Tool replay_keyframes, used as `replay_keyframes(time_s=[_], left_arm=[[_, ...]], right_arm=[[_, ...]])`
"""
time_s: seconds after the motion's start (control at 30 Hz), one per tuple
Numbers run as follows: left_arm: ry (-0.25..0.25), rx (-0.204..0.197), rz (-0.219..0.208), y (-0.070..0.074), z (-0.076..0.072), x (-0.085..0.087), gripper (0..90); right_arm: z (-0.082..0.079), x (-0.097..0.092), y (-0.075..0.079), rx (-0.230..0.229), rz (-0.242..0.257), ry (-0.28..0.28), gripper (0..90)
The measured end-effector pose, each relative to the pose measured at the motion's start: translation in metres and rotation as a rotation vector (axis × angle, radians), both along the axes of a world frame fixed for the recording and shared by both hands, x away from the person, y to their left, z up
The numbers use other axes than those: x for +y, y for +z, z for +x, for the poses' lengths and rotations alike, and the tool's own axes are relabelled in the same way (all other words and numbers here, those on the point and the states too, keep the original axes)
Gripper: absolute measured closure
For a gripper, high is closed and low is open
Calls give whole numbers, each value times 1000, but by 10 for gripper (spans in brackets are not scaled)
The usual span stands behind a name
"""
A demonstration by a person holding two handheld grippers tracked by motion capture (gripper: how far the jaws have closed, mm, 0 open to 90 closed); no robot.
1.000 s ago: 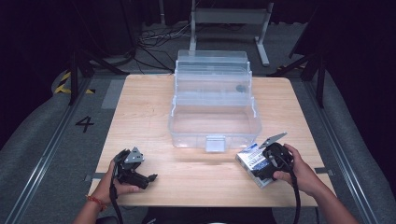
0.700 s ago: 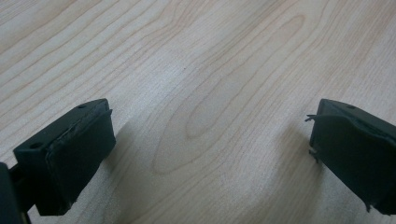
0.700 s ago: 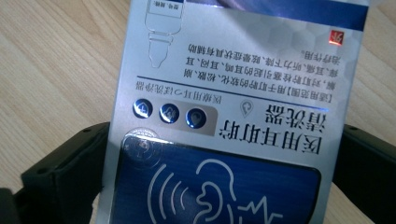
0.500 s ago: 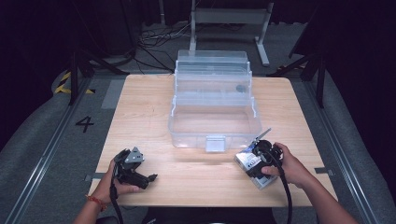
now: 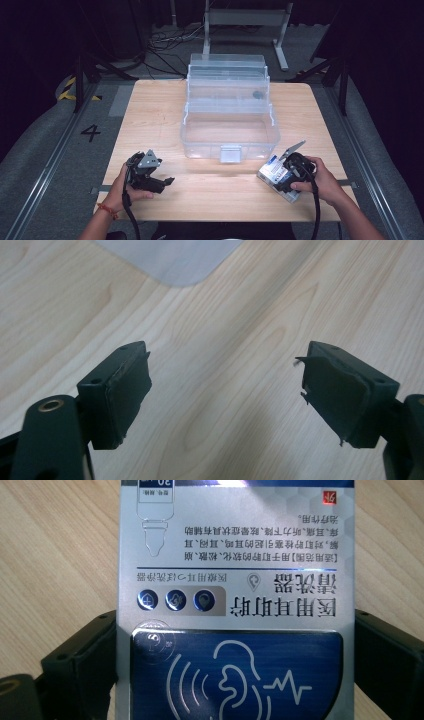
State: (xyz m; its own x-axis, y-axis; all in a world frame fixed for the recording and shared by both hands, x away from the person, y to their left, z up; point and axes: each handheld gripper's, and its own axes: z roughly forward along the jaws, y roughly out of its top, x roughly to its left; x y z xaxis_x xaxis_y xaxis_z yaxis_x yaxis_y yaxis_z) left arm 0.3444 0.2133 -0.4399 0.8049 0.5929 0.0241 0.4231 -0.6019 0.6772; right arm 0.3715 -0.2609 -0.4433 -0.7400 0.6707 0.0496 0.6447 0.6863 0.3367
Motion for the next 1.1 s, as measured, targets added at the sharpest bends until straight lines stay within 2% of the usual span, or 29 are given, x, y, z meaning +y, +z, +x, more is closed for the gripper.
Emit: replay_keyframes(time_s=[0.03, 0.07, 0.1, 0.17, 0.2, 0.23, 0.33, 0.47, 0.53, 0.63, 0.7, 0.8, 0.97, 1.03, 1.1], left_arm=[[0, 0, 0, 0, 0, 0, 202], [-11, -30, -13, 9, 1, -8, 209], [-21, -32, -26, 15, 3, -12, 219], [-45, -66, -49, 27, 5, -21, 225], [-45, -66, -49, 27, 5, -21, 232], [-50, -67, -66, 35, 7, -27, 232], [-85, -104, -87, 54, 12, -43, 242], [-120, -153, -74, 68, 16, -58, 255], [-142, -151, -88, 73, 20, -65, 255], [-160, -163, -77, 77, 25, -72, 254], [-167, -155, -96, 78, 30, -76, 254], [-180, -145, -86, 77, 38, -82, 254], [-204, -136, -29, 77, 49, -93, 254], [-216, -126, -25, 78, 53, -98, 254], [-209, -140, -3, 79, 56, -101, 257]], right_arm=[[0, 0, 0, 0, 0, 0, 51], [-2, -5, 1, -7, 17, 6, 51], [-3, -7, 1, -7, 23, 6, 51], [-5, -12, 3, -9, 42, 13, 51], [-5, -12, 3, -9, 42, 13, 51], [-5, -14, 4, -13, 45, 14, 51], [-8, -22, 10, -36, 57, 16, 52], [-10, -31, 19, -54, 70, 12, 52], [-10, -35, 23, -63, 73, 8, 52], [-10, -40, 33, -89, 84, -1, 52], [-10, -43, 40, -112, 93, -2, 52], [-11, -50, 54, -134, 110, 7, 52], [-9, -56, 80, -189, 113, 17, 51], [-6, -56, 92, -209, 115, 26, 52], [-3, -54, 107, -238, 108, 44, 52]])
